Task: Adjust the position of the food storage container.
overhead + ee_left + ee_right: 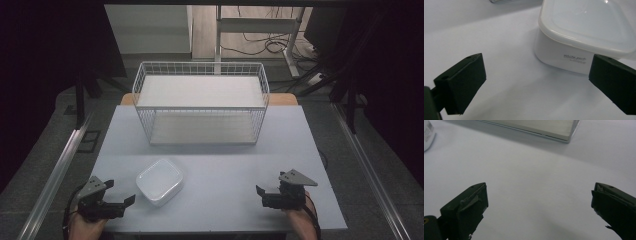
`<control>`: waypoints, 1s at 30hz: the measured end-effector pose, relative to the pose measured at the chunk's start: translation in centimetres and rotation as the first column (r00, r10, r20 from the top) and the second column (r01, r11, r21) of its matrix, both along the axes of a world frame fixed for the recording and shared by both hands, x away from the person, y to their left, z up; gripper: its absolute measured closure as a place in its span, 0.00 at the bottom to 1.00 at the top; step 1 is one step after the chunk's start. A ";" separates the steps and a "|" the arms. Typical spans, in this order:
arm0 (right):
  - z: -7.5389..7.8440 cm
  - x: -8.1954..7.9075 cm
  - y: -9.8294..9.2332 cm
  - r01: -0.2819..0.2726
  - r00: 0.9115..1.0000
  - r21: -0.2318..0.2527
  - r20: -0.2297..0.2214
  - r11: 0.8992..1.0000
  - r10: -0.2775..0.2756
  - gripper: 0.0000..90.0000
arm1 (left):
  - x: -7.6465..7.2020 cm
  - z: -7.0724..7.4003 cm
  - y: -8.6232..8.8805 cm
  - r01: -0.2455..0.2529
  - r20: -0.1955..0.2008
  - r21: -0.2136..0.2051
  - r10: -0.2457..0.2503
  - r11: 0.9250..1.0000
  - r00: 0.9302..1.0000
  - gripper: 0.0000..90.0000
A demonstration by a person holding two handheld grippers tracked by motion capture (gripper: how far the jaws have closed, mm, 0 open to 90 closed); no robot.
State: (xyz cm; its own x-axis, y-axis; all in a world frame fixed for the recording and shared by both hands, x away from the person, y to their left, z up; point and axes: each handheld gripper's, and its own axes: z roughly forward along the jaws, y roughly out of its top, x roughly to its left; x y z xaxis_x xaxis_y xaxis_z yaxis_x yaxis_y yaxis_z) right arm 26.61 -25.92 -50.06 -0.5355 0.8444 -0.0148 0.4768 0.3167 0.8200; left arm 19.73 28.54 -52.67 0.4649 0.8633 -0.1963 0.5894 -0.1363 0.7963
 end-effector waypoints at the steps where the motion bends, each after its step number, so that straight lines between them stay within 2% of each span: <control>1: -0.1 0.1 -0.1 0.001 1.000 -0.001 -0.004 1.000 -0.001 0.00 | 0.0 0.0 0.2 -0.005 -0.008 -0.028 0.005 1.000 1.000 0.02; 3: -0.3 0.3 -0.2 -0.004 1.000 -0.006 -0.014 1.000 0.004 0.00 | -0.1 0.0 0.4 -0.012 -0.011 -0.038 0.011 0.999 1.000 0.02; 4: -0.5 0.2 -0.1 -0.022 1.000 -0.034 -0.022 0.999 0.021 0.00 | -0.2 0.1 0.4 -0.018 -0.014 -0.039 0.017 0.999 1.000 0.03; 5: -0.5 0.2 -0.1 -0.022 1.000 -0.034 -0.022 0.999 0.021 0.00 | -0.2 0.1 0.4 -0.018 -0.014 -0.039 0.017 0.999 1.000 0.03; 8: -0.4 -0.1 0.6 -0.060 0.998 -0.075 -0.001 0.995 0.060 0.00 | -0.2 0.1 0.2 -0.023 -0.023 -0.049 0.021 0.999 1.000 0.05; 16: -0.6 0.0 0.4 -0.063 0.998 -0.054 -0.019 0.997 0.062 0.00 | -0.3 0.0 -0.2 -0.012 -0.032 -0.032 0.011 0.999 0.999 0.09; 22: -0.7 0.0 0.6 -0.063 0.998 -0.071 -0.027 0.995 0.061 0.00 | -0.4 0.0 -0.5 -0.003 -0.036 -0.021 0.003 1.000 0.999 0.11; 30: -0.6 0.0 0.8 -0.062 0.998 -0.067 -0.024 0.996 0.060 0.00 | -0.7 0.2 -0.9 0.002 -0.039 -0.022 -0.003 1.000 0.999 0.24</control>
